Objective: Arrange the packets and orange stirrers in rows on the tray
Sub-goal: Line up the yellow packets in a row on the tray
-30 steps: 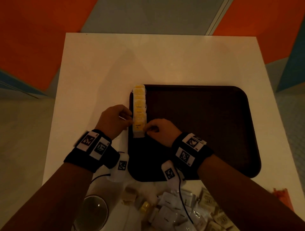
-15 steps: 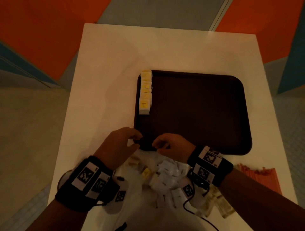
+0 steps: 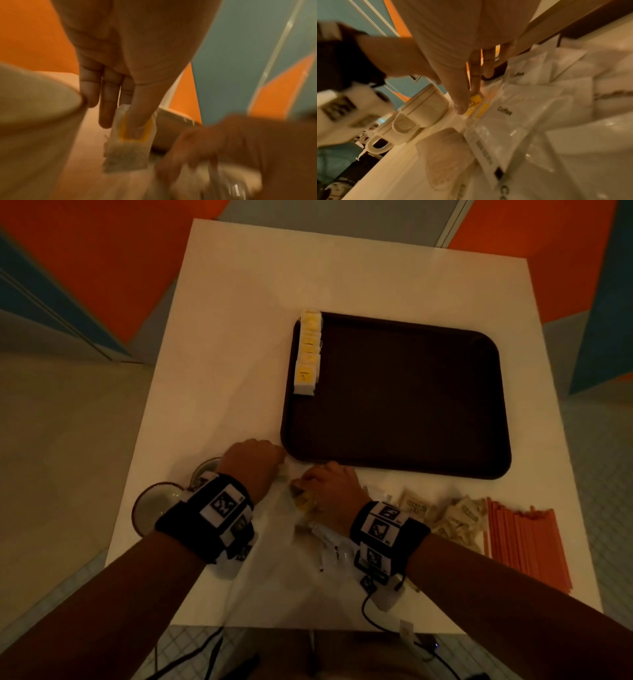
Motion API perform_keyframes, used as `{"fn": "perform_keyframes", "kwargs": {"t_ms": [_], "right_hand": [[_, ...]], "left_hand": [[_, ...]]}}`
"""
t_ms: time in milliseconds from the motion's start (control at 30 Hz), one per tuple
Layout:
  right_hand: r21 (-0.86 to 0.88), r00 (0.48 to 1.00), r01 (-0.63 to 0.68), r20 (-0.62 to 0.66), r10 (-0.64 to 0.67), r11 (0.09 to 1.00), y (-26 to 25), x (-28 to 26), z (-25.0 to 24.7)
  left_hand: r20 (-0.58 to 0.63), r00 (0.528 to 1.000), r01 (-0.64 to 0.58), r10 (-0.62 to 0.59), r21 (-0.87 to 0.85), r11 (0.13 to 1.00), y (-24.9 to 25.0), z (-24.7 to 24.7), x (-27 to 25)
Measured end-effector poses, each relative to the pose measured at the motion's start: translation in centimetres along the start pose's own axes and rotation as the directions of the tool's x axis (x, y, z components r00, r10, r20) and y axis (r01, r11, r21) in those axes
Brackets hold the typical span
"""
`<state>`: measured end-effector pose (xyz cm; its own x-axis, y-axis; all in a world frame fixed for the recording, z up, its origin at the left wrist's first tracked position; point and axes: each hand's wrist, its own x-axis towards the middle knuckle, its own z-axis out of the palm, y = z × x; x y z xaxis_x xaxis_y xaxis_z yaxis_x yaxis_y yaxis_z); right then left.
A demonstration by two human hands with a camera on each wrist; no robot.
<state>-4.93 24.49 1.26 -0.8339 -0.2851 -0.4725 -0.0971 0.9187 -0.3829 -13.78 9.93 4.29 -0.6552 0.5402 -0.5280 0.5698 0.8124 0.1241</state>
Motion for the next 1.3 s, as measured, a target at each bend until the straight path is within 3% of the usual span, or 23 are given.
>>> {"fn": "perform_keyframes", "kwargs": {"t_ms": [133, 267, 433, 600, 733, 800, 1033, 1133, 1300], "right_hand": [[-0.047, 1.000, 0.013, 0.026, -0.011, 0.999, -0.6, 1.1, 0.2], [-0.065, 0.999, 0.045, -0.021, -0.047, 0.997, -1.0, 1.5, 0.7], [0.051, 0.992, 0.078, -0.108, -0.073, 0.996, -0.8, 1.5, 0.7], [0.416, 0.985, 0.071, -0.173, 0.002, 0.907, 0.0, 1.1, -0.6], [0.583, 0.965, 0.082, -0.249, 0.081, 0.808, 0.5, 0.1, -1.9], [0.630, 0.964, 0.081, -0.248, 0.101, 0.773, 0.6, -0.5, -2.6], [0.745, 0.986, 0.164, -0.148, -0.080, 0.646, -0.2, -2.1, -5.0], [0.718, 0.975, 0.217, -0.134, -0.175, 0.662, -1.0, -2.2, -5.8], [0.682, 0.975, 0.203, -0.078, -0.206, 0.702, -2.0, -2.5, -6.9]], "left_hand": [[-0.175, 0.981, 0.018, -0.089, -0.372, 0.928, -1.2, -1.4, -2.0], [-0.360, 0.928, -0.095, -0.093, -0.470, 0.878, -1.8, -0.6, -3.6], [-0.338, 0.920, -0.044, -0.199, -0.592, 0.804, -1.7, 0.5, -4.4], [-0.278, 0.914, -0.046, -0.294, -0.794, 0.607, -1.8, 1.0, -5.2], [-0.358, 0.907, -0.094, -0.222, -0.686, 0.721, -1.8, 1.3, -5.4], [-0.350, 0.911, -0.088, -0.216, -0.678, 0.729, -1.4, 1.3, -5.3], [-0.373, 0.907, -0.106, -0.195, -0.652, 0.751, 0.2, 0.5, -5.0], [-0.343, 0.928, -0.122, -0.147, -0.652, 0.748, 0.6, -0.4, -5.0], [-0.346, 0.937, -0.200, -0.047, -0.641, 0.741, 0.7, -0.4, -5.3]]}}
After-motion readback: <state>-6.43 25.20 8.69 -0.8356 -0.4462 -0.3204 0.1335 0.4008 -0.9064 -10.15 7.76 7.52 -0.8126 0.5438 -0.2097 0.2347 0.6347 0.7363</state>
